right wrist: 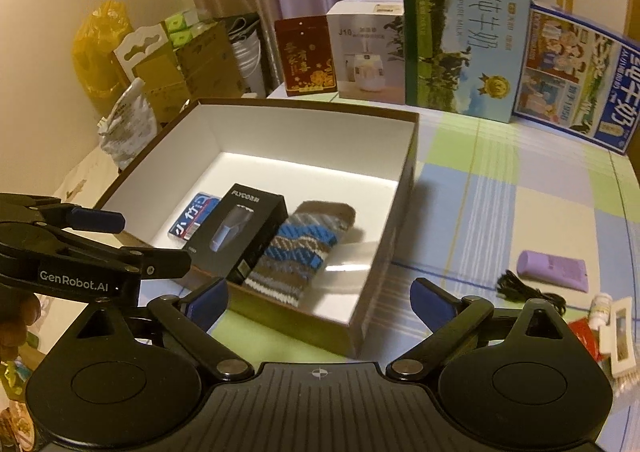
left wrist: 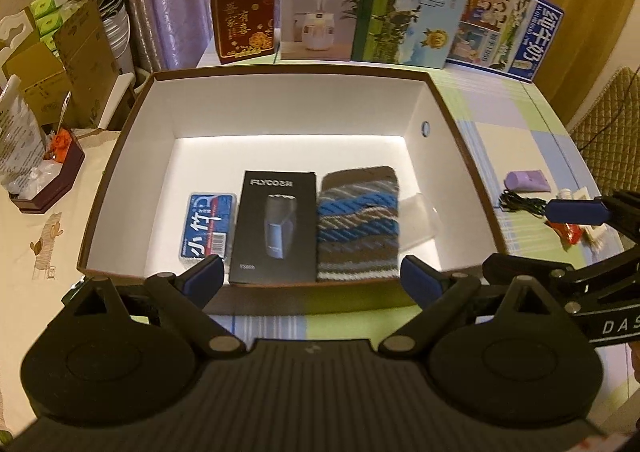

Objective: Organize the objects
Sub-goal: 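Withdraw both tools from the box toward the remaining small items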

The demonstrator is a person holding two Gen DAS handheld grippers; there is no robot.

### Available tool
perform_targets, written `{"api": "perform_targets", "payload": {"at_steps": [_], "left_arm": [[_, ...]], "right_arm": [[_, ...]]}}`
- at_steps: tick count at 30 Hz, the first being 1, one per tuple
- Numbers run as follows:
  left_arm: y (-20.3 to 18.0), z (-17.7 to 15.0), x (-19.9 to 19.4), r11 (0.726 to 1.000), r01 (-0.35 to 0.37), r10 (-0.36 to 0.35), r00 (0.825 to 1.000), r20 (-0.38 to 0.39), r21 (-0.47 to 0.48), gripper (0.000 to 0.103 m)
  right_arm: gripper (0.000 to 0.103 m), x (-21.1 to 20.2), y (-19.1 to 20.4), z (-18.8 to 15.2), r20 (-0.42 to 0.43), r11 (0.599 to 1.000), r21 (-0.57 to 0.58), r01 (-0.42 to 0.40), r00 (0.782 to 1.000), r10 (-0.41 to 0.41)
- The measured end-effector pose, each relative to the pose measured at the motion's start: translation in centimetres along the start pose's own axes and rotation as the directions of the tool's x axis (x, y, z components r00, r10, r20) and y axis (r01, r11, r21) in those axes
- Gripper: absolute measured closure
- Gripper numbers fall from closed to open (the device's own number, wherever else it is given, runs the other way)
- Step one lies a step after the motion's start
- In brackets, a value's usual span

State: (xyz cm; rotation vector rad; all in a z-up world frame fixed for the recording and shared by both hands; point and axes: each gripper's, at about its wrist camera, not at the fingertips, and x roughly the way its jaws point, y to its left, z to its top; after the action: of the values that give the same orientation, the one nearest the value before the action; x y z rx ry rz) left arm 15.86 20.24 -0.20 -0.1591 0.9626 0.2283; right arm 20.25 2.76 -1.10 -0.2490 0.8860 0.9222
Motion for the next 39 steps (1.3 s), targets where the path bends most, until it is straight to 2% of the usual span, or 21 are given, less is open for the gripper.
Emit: {"api": "perform_targets", "payload": {"at_steps": [16,29,39], "left_arm": [[-7.0,-2.9,-1.7,0.997,0.046,-0.046,0.999,-0.013,0.069,0.010],[-15.4,-4.5,-1.1,0.985,0.112,-0.106,0.993,-0.053,0.132,0.010],[-20.5,-4.7,-0.3,0.976,0.139,-0.128,0.989,-0.074,0.168,0.010]], "right_arm": [[0.007,-5.9,-4.4,-5.0,0.010,0.997,0.076,0.030,0.999,-0.031],[0.007,-10.4,-10.8,-9.5,-0.013,0.980,0.177,0.091,0.996,-0.090],[0.007,-12.6,-15.6,-11.5,-0.016,0.963,0.231,0.135,0.991,-0.136]]}}
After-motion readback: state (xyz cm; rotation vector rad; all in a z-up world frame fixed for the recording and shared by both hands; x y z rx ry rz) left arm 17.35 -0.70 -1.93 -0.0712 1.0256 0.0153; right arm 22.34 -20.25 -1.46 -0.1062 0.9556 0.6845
